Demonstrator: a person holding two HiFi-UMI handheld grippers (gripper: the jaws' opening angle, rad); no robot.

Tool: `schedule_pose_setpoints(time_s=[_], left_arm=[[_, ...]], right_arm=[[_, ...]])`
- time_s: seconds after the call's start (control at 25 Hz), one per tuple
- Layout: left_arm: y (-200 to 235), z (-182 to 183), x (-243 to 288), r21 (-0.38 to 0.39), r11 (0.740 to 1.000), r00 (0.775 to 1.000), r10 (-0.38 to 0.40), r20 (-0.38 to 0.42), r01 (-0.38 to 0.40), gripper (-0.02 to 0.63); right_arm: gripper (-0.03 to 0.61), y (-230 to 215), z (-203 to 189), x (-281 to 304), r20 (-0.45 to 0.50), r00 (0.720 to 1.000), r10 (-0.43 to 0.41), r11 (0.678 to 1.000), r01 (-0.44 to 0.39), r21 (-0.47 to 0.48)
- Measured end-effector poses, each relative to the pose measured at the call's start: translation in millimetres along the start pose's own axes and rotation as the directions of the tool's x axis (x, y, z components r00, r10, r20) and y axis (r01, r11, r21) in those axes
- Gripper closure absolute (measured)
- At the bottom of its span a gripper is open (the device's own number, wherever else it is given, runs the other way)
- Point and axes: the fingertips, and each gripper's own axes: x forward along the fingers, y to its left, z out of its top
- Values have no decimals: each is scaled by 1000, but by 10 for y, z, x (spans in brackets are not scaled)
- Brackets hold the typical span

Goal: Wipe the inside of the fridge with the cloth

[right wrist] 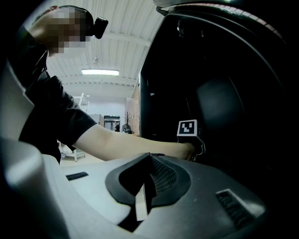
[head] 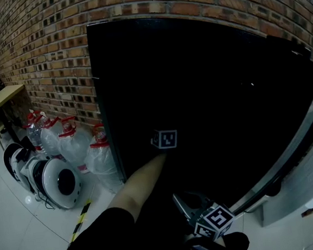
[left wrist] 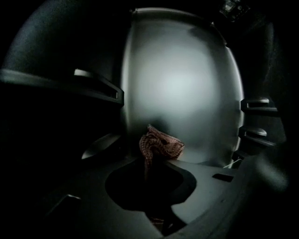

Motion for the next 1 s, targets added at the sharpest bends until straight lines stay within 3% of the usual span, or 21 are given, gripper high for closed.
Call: schedule_pose_setpoints(time_s=[0.28,0.4,0.52,0.64,0.76,0.88,1.0], left_arm=[[46,41,-81,-48,999,997,14,70,-11,565],[-59,72,-225,-76,993,986,-77,148,88,565],[-270,165,-486,-11,982,955,-181,234,189,565],[-368,303,-831,44,968,918,-249,308,248,565],[-414,447,-1249,33,945,869,-313,385,325,565],[-606,537,-1783,70,891,791,-433,433,449,565],[-789,517,-2289,135,812,707,-565,426,568,565]], right_arm=[[574,-75,11,-98,3,999,-39,999,39,3],[574,-152,46,-157,14,998,-65,998,65,0],[574,-217,63,-198,8,994,-108,994,108,-6],[574,-215,96,-159,6,992,-123,992,123,-5],[574,-217,159,-187,11,990,-143,990,143,-21],[574,-243,246,-304,19,983,-181,982,182,-42],[574,-237,382,-437,44,974,-221,974,223,-50]])
